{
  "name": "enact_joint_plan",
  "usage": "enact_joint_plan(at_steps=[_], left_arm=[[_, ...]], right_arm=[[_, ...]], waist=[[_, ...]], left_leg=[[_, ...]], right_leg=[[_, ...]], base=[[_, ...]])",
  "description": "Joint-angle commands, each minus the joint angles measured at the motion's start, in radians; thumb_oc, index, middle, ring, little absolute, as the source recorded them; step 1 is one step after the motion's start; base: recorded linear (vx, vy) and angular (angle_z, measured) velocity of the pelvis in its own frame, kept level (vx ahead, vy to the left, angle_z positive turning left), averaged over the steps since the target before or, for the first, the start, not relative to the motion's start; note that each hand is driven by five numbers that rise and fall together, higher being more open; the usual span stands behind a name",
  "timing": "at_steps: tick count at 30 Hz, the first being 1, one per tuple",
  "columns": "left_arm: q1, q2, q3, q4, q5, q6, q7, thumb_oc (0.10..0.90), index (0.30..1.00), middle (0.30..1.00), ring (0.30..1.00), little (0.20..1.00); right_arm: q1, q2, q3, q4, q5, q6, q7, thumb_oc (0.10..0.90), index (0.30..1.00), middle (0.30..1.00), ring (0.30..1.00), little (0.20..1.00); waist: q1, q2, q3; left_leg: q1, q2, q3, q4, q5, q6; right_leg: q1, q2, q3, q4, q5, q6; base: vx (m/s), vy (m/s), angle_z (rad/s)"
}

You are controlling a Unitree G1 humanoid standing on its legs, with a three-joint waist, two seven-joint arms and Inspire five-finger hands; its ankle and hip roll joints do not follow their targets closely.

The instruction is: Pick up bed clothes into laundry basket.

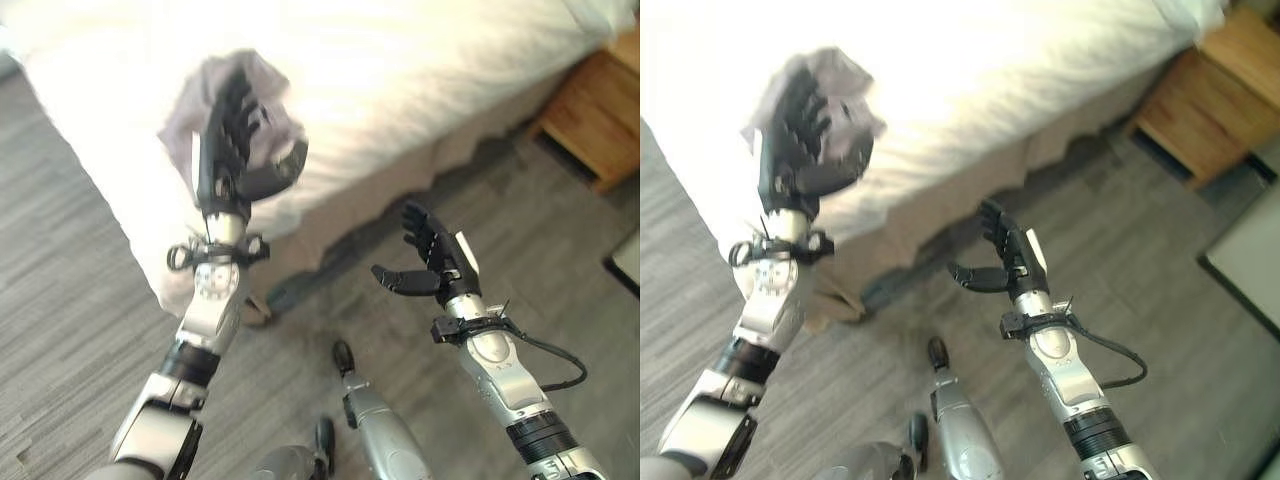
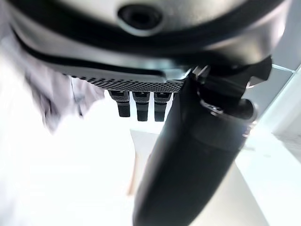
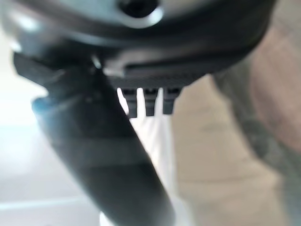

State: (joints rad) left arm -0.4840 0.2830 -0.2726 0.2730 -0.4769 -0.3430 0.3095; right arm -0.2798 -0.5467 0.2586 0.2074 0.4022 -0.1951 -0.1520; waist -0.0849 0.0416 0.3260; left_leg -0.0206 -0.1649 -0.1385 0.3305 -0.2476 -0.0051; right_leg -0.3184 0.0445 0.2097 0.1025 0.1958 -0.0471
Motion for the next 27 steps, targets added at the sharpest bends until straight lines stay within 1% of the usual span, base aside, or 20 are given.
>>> enact_joint_plan(at_steps=[1, 2, 3, 4, 5, 6, 7, 8, 9, 11, 12, 13, 16, 19, 21, 23, 24, 25, 26, 27], left_arm=[[-0.074, 0.106, -0.016, -0.082, 0.023, -0.074, -0.042, 0.8, 0.9, 0.9, 0.9, 0.9], [-0.069, 0.115, -0.008, -0.091, 0.031, -0.073, -0.043, 0.8, 0.9, 0.9, 0.9, 0.9], [-0.058, 0.169, 0.039, -0.136, 0.075, -0.081, -0.021, 0.8, 0.9, 0.9, 0.9, 0.9], [-0.056, 0.17, 0.041, -0.138, 0.076, -0.08, -0.02, 0.8, 0.9, 0.9, 0.9, 0.9], [-0.046, 0.212, 0.079, -0.16, 0.12, -0.084, 0.002, 0.8, 0.9, 0.9, 0.9, 0.9], [-0.045, 0.234, 0.094, -0.176, 0.145, -0.085, 0.013, 0.8, 0.9, 0.9, 0.9, 0.9], [-0.052, 0.294, 0.124, -0.204, 0.189, -0.085, 0.023, 0.8, 0.9, 0.9, 0.9, 0.9], [-0.057, 0.317, 0.133, -0.212, 0.203, -0.084, 0.026, 0.8, 0.9, 0.9, 0.9, 0.9], [-0.081, 0.37, 0.144, -0.214, 0.25, -0.082, 0.045, 0.8, 0.9, 0.9, 0.9, 0.9], [-0.112, 0.413, 0.145, -0.206, 0.281, -0.078, 0.06, 0.8, 0.9, 0.9, 0.9, 0.9], [-0.144, 0.47, 0.145, -0.183, 0.312, -0.065, 0.07, 0.8, 0.9, 0.9, 0.9, 0.9], [-0.146, 0.471, 0.143, -0.182, 0.312, -0.065, 0.07, 0.8, 0.9, 0.9, 0.9, 0.9], [-0.197, 0.548, 0.14, -0.149, 0.37, -0.043, 0.099, 0.8, 0.9, 0.9, 0.9, 0.9], [-0.272, 0.63, 0.098, -0.079, 0.435, 0.001, 0.111, 0.8, 0.9, 0.9, 0.9, 0.9], [-0.346, 0.695, 0.035, -0.024, 0.454, 0.028, 0.079, 0.8, 0.9, 0.9, 0.9, 0.9], [-0.404, 0.759, -0.027, 0.025, 0.448, 0.042, 0.034, 0.8, 0.9, 0.9, 0.9, 0.9], [-0.456, 0.789, -0.081, 0.082, 0.438, 0.045, 0.012, 0.8, 0.9, 0.9, 0.9, 0.9], [-0.465, 0.789, -0.089, 0.086, 0.436, 0.044, 0.012, 0.8, 0.9, 0.9, 0.9, 0.9], [-0.484, 0.797, -0.115, 0.118, 0.443, 0.053, -0.003, 0.8, 0.9, 0.9, 0.9, 0.9], [-0.516, 0.798, -0.159, 0.166, 0.448, 0.061, -0.02, 0.8, 0.9, 0.9, 0.9, 0.9]], right_arm=[[-0.165, 0.051, -0.009, -0.05, 0.006, -0.118, -0.005, 0.8, 0.9, 0.9, 0.9, 0.9], [-0.171, 0.05, -0.003, -0.044, 0.007, -0.117, 0.0, 0.8, 0.9, 0.9, 0.9, 0.9], [-0.194, 0.045, 0.026, -0.037, -0.006, -0.109, 0.021, 0.8, 0.9, 0.9, 0.9, 0.9], [-0.195, 0.045, 0.027, -0.036, -0.006, -0.109, 0.022, 0.8, 0.9, 0.9, 0.9, 0.9], [-0.188, 0.038, 0.031, -0.04, -0.016, -0.106, 0.04, 0.8, 0.9, 0.9, 0.9, 0.9], [-0.184, 0.035, 0.029, -0.041, -0.02, -0.105, 0.047, 0.8, 0.9, 0.9, 0.9, 0.9], [-0.173, 0.025, 0.024, -0.034, -0.026, -0.1, 0.062, 0.8, 0.9, 0.9, 0.9, 0.9], [-0.168, 0.021, 0.02, -0.034, -0.027, -0.097, 0.067, 0.8, 0.9, 0.9, 0.9, 0.9], [-0.152, 0.014, 0.012, -0.03, -0.028, -0.095, 0.078, 0.8, 0.9, 0.9, 0.9, 0.9], [-0.139, 0.008, 0.005, -0.027, -0.034, -0.094, 0.084, 0.8, 0.9, 0.9, 0.9, 0.9], [-0.121, -0.003, -0.007, -0.024, -0.044, -0.092, 0.088, 0.8, 0.9, 0.9, 0.9, 0.9], [-0.121, -0.002, -0.008, -0.025, -0.044, -0.092, 0.088, 0.8, 0.9, 0.9, 0.9, 0.9], [-0.099, -0.011, -0.026, -0.025, -0.057, -0.09, 0.093, 0.8, 0.9, 0.9, 0.9, 0.9], [-0.078, -0.025, -0.041, -0.026, -0.064, -0.089, 0.097, 0.8, 0.9, 0.9, 0.9, 0.9], [-0.065, -0.028, -0.054, -0.023, -0.067, -0.086, 0.1, 0.8, 0.9, 0.9, 0.9, 0.9], [-0.051, -0.03, -0.057, -0.019, -0.06, -0.082, 0.106, 0.8, 0.9, 0.9, 0.9, 0.9], [-0.047, -0.026, -0.056, -0.019, -0.06, -0.079, 0.11, 0.8, 0.9, 0.9, 0.9, 0.9], [-0.047, -0.024, -0.058, -0.019, -0.06, -0.08, 0.11, 0.8, 0.9, 0.9, 0.9, 0.9], [-0.044, -0.021, -0.056, -0.019, -0.053, -0.08, 0.113, 0.8, 0.9, 0.9, 0.9, 0.9], [-0.044, -0.017, -0.052, -0.015, -0.048, -0.081, 0.114, 0.8, 0.9, 0.9, 0.9, 0.9]], waist=[[0.012, -0.065, -0.051], [0.02, -0.061, -0.059], [0.045, -0.048, -0.079], [0.044, -0.049, -0.079], [0.05, -0.04, -0.092], [0.049, -0.037, -0.097], [0.048, -0.023, -0.105], [0.047, -0.018, -0.11], [0.043, -0.005, -0.119], [0.039, 0.003, -0.128], [0.036, 0.011, -0.135], [0.035, 0.01, -0.135], [0.033, 0.02, -0.145], [0.023, 0.034, -0.152], [0.019, 0.04, -0.151], [0.015, 0.049, -0.153], [0.013, 0.052, -0.153], [0.015, 0.05, -0.152], [0.012, 0.054, -0.15], [0.009, 0.053, -0.149]], left_leg=[[-0.111, 0.122, 0.038, -0.244, 0.22, -0.02], [-0.111, 0.122, 0.035, -0.251, 0.222, -0.022], [-0.106, 0.128, 0.025, -0.26, 0.221, -0.03], [-0.105, 0.128, 0.024, -0.26, 0.221, -0.03], [-0.095, 0.132, 0.019, -0.265, 0.218, -0.035], [-0.088, 0.132, 0.015, -0.27, 0.218, -0.037], [-0.077, 0.133, 0.006, -0.287, 0.222, -0.04], [-0.072, 0.134, 0.005, -0.292, 0.223, -0.041], [-0.065, 0.135, 0.005, -0.302, 0.225, -0.043], [-0.058, 0.136, 0.004, -0.308, 0.225, -0.045], [-0.051, 0.135, 0.001, -0.315, 0.225, -0.045], [-0.05, 0.134, 0.0, -0.316, 0.225, -0.045], [-0.052, 0.135, -0.003, -0.327, 0.239, -0.048], [-0.046, 0.134, -0.006, -0.342, 0.245, -0.047], [-0.044, 0.134, -0.007, -0.349, 0.249, -0.047], [-0.042, 0.134, -0.006, -0.354, 0.25, -0.046], [-0.041, 0.134, -0.005, -0.357, 0.251, -0.046], [-0.041, 0.134, -0.005, -0.357, 0.251, -0.046], [-0.04, 0.134, -0.004, -0.358, 0.252, -0.046], [-0.033, 0.133, -0.002, -0.364, 0.245, -0.045]], right_leg=[[0.193, -0.065, 0.026, 0.007, -0.221, 0.171], [0.203, -0.066, 0.022, -0.013, -0.218, 0.168], [0.226, -0.063, 0.006, -0.035, -0.226, 0.158], [0.227, -0.063, 0.006, -0.036, -0.225, 0.158], [0.243, -0.061, -0.002, -0.044, -0.231, 0.151], [0.253, -0.062, -0.007, -0.052, -0.233, 0.148], [0.269, -0.065, -0.013, -0.065, -0.235, 0.145], [0.274, -0.066, -0.017, -0.071, -0.236, 0.145], [0.283, -0.067, -0.02, -0.077, -0.24, 0.144], [0.292, -0.068, -0.023, -0.084, -0.242, 0.143], [0.303, -0.071, -0.027, -0.096, -0.244, 0.142], [0.304, -0.072, -0.028, -0.097, -0.244, 0.142], [0.308, -0.076, -0.037, -0.108, -0.234, 0.144], [0.314, -0.077, -0.041, -0.114, -0.234, 0.147], [0.317, -0.08, -0.045, -0.121, -0.232, 0.151], [0.321, -0.082, -0.045, -0.127, -0.228, 0.155], [0.322, -0.084, -0.046, -0.132, -0.226, 0.158], [0.323, -0.084, -0.047, -0.133, -0.226, 0.158], [0.322, -0.085, -0.046, -0.134, -0.224, 0.16], [0.329, -0.087, -0.046, -0.138, -0.231, 0.162]], base=[[0.05, -0.136, 0.84], [0.14, -0.222, 0.6], [0.12, -0.179, 0.21], [0.18, -0.216, 0.04], [0.12, -0.106, -0.16], [0.18, -0.151, -0.14], [0.13, -0.09, -0.17], [0.15, -0.094, -0.06], [0.11, -0.058, 0.05], [0.1, -0.045, 0.08], [0.07, -0.031, 0.04], [0.07, -0.034, 0.05], [0.01, -0.019, 0.09], [0.04, -0.005, 0.08], [0.03, 0.001, 0.15], [0.03, 0.001, 0.07], [0.0, 0.0, 0.0], [0.0, 0.0, 0.0], [0.04, 0.013, -0.01], [0.0, 0.0, 0.0]])
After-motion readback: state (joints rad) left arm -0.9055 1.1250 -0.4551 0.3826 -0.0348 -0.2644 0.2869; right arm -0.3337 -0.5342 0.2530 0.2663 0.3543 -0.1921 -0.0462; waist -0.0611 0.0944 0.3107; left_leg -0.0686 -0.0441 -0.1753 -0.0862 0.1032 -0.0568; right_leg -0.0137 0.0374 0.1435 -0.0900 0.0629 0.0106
